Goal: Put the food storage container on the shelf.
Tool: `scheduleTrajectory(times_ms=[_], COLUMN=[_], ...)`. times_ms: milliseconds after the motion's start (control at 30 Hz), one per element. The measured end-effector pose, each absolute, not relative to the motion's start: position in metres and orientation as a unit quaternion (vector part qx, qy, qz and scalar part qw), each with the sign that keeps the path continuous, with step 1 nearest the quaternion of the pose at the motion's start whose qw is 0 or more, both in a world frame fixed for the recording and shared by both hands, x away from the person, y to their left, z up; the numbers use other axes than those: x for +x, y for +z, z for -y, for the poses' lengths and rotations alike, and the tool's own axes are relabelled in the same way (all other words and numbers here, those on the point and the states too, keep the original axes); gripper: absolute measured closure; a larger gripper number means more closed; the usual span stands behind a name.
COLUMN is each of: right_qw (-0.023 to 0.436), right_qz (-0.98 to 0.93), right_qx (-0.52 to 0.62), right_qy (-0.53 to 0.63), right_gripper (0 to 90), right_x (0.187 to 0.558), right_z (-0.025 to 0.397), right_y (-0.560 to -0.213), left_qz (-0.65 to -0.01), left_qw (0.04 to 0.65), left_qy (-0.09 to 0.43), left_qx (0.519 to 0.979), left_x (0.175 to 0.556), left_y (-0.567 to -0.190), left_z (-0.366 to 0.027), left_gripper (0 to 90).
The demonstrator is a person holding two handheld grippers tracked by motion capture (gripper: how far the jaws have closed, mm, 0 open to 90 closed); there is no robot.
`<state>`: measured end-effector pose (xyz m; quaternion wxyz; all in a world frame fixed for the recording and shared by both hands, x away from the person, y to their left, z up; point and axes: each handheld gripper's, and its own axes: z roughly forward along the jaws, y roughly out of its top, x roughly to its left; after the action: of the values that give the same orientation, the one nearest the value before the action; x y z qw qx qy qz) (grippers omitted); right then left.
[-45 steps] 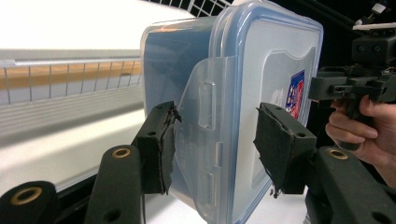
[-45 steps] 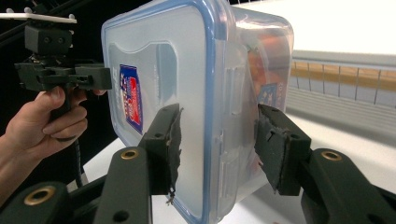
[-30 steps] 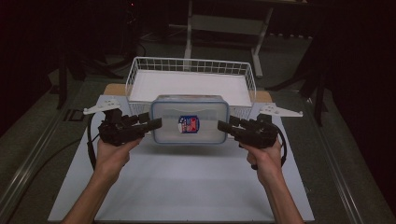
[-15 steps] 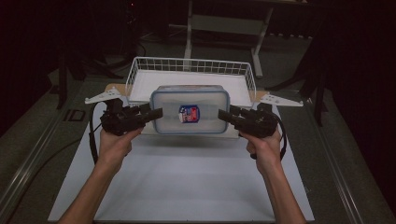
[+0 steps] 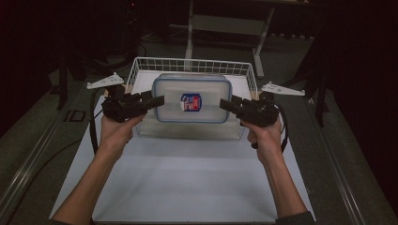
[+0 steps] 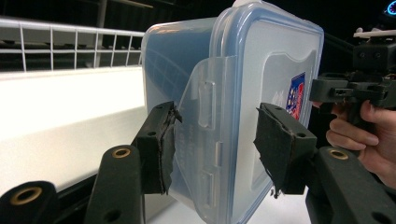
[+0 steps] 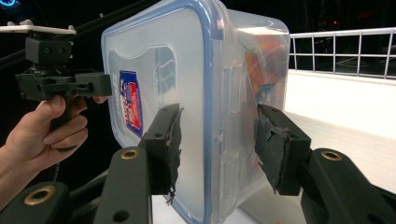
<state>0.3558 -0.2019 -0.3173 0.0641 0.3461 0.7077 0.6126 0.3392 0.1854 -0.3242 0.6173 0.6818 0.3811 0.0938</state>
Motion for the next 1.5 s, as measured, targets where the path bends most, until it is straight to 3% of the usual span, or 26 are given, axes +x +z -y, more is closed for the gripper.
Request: scheduleTrajectory(times_ms=[1033,1333,1500], right_qw=[0.049,0.024,0.032], right_qz=[-0.690,-0.676,-0.670], right_qx=[0.388,0.413,0.422], right_qy=[0.609,0.610,0.609], right_gripper=[52.0,51.5,50.4], right_x=[0.407,0.421,0.424], right_z=[0.198,0.199,0.197], right_y=[-0.324,-0.330,-0.330], left_qz=[-0.418,-0.447,-0.453], left_qw=[0.606,0.613,0.616], left_qy=[0.090,0.080,0.087], left_qx=[0.671,0.647,0.638], left_x=[0.396,0.406,0.408], left_y=[-0.330,-0.329,-0.330], left_z=[-0.184,-0.182,-0.181], left_gripper=[48.3,48.2,47.6])
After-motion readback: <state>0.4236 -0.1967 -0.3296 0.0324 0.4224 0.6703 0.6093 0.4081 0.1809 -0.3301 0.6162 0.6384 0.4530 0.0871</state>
